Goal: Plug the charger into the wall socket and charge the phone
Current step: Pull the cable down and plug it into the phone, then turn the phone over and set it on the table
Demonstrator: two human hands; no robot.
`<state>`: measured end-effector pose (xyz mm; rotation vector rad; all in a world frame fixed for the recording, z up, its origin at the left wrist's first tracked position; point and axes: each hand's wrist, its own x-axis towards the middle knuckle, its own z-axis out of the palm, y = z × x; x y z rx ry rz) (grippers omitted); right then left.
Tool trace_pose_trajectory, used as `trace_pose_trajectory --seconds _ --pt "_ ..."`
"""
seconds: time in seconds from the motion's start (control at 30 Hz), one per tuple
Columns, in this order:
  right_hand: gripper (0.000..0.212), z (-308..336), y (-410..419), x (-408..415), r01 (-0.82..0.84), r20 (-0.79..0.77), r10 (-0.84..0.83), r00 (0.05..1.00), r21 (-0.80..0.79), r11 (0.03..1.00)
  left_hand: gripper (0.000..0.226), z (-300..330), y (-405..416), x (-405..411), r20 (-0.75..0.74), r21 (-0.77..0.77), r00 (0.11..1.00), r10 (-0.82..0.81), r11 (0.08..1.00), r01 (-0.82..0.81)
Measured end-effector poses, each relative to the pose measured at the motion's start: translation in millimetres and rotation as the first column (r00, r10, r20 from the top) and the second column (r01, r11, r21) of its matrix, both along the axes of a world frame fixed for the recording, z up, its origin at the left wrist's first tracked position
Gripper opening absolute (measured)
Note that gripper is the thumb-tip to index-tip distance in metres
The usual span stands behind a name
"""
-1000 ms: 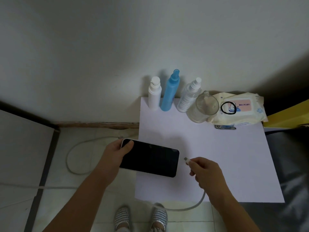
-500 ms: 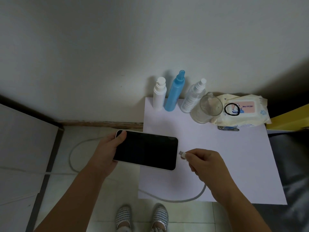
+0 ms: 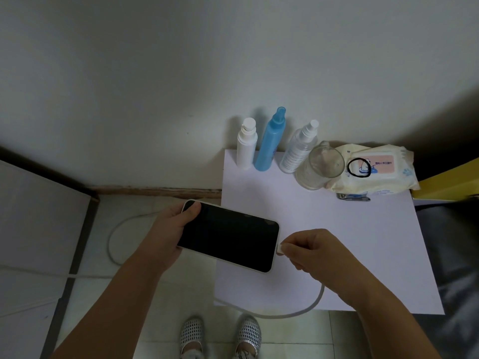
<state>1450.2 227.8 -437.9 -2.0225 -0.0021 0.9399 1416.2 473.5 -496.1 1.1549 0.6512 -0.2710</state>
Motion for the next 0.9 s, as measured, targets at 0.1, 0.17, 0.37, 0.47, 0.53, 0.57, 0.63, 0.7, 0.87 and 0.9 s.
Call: trace_pose_trajectory --seconds 0.1,0.17,0.37,0.47,0.53,0.57,0.63,0.7,0.87,0.9 --pt "0.034 0 0 0 -0.057 -0.012 0.057 0.998 -0.017 0.998 0.023 4 -1 3 0.003 0.015 0.999 -0.035 0.999 0.035" --pt "0.041 -1 1 0 -0.083 0.014 0.084 0.996 -0.038 0.996 0.023 6 -1 6 0.004 0.03 0.999 -0.044 0.999 0.044" --pt "0.03 -6 3 -2 -0.048 -0.013 0.048 0.999 0.004 0.999 0.02 9 -2 8 -0.007 0.055 0.998 -0.063 0.996 0.063" --pt "0.031 -10 1 -3 -0.039 -0.029 0.04 0.999 0.018 0.999 0.02 10 -3 9 -0.011 0.065 0.996 -0.084 0.994 0.085" --pt "0.023 -9 -1 -3 -0.041 -0.087 0.045 0.995 0.043 0.998 0.02 11 -4 11 -0.021 0.07 0.995 -0.1 0.992 0.101" --pt "0.019 -8 -2 -3 -0.046 -0.123 0.053 0.991 0.056 0.997 0.02 12 -4 12 -0.026 0.073 0.993 -0.113 0.991 0.114" --pt "0.02 -6 -4 -3 -0.04 -0.18 0.054 0.982 0.079 0.996 0.02 15 -5 16 -0.029 0.08 0.985 -0.169 0.982 0.171" --pt "0.032 -7 -6 -2 0.004 -0.183 0.012 0.983 0.091 0.996 0.019 19 -8 21 -0.029 0.081 0.964 -0.266 0.96 0.267" --pt "0.036 -10 4 -2 0.045 -0.16 -0.02 0.987 0.149 0.988 0.016 23 -29 31 -0.052 0.019 0.927 -0.371 0.928 0.373" --pt "0.036 -11 6 -2 0.037 -0.152 -0.014 0.988 0.152 0.988 0.016 24 -34 33 -0.048 0.031 0.923 -0.381 0.923 0.382"
